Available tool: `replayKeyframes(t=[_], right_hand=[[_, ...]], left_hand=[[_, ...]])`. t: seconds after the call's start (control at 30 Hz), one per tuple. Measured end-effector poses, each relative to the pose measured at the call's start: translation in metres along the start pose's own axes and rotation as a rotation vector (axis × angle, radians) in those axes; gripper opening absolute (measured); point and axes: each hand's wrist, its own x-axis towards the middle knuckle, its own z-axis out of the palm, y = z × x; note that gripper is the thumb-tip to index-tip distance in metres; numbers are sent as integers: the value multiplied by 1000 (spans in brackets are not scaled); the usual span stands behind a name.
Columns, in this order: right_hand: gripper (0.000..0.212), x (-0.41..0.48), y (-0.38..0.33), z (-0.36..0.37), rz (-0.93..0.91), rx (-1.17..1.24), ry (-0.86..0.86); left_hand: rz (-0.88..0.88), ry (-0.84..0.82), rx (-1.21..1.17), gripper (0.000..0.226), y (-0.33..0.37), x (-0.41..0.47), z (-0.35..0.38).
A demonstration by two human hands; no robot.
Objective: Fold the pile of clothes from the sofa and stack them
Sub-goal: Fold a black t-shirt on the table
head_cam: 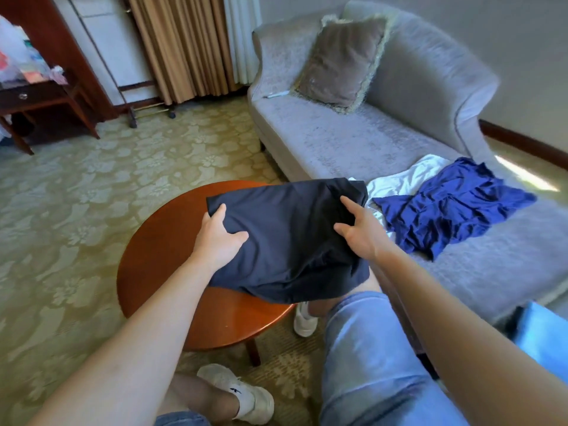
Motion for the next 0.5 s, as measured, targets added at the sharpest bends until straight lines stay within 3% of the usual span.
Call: replayKeyframes(t=[0.23,0.5], right_hand=[[67,-64,24,-85,58,-2,264],[64,-176,81,-195,293,98,512]], left_hand=[[225,-186,-129,77,93,-15,43],[384,-530,-143,81,182,-66,129]])
